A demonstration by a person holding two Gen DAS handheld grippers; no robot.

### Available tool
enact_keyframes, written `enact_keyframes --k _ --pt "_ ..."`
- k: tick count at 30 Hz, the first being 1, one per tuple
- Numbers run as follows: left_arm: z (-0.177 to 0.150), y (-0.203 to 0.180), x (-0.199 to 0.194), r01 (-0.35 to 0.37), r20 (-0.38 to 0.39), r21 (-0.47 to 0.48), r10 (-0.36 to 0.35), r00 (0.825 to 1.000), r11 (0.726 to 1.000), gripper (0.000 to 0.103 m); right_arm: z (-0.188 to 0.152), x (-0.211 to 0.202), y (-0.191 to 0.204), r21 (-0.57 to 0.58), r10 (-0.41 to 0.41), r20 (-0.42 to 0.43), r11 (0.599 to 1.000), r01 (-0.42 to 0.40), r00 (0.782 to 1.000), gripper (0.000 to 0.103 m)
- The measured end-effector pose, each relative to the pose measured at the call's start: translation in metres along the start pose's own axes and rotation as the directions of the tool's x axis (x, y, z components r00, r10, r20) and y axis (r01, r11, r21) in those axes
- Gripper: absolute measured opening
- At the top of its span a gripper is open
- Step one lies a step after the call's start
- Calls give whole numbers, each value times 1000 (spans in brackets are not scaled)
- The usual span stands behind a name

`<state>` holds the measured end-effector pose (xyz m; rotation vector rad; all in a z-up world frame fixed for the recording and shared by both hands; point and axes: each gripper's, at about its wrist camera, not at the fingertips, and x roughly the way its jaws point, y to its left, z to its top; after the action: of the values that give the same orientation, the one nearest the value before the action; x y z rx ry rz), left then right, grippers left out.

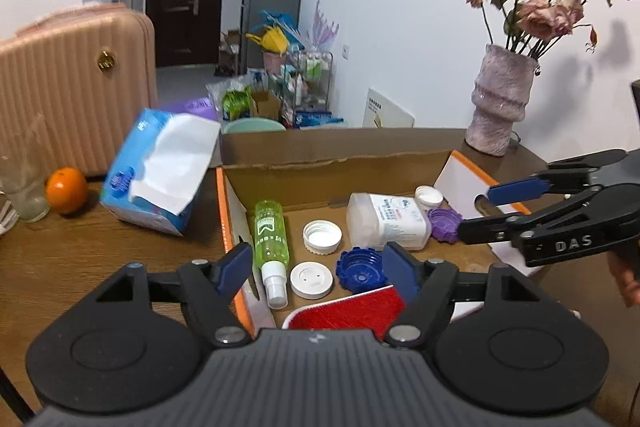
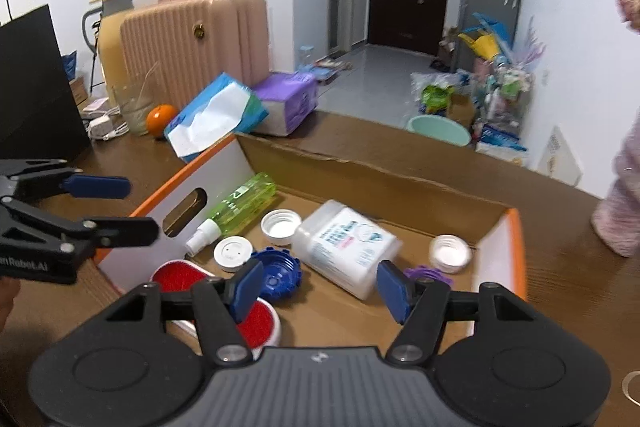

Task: Organize rigid objects
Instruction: 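Withdraw both tools from the box toward the plug adapter and spray bottle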

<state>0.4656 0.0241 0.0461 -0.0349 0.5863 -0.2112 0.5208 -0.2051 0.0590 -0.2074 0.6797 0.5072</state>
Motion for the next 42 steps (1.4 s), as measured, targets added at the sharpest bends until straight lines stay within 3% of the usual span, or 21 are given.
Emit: enact_keyframes --k 3,10,15,22,27,32,42 --pt "-2 -11 -26 -22 38 0 22 999 1000 79 -10 -29 6 -31 -50 49 998 52 998 73" --pt "-30 -42 -88 -123 176 21 117 977 992 96 -45 -99 14 1 -77 171 997 78 982 73" --pt "-68 -70 -132 -172 248 3 166 954 985 99 -86 -141 26 28 -131 239 991 127 962 73" --pt "-121 -116 -184 -192 315 -10 185 931 981 103 -154 -189 57 32 -139 294 990 136 946 74" --pt "-158 -141 -204 -196 292 -44 201 935 980 103 -199 -215 66 111 -133 314 989 102 940 74" --pt "-177 -155 -200 -184 225 -32 186 956 982 103 -232 -217 66 167 -117 273 983 73 955 74" --pt "-174 -177 -175 -139 181 -23 141 973 990 103 -242 -212 46 182 -177 236 974 136 955 74"
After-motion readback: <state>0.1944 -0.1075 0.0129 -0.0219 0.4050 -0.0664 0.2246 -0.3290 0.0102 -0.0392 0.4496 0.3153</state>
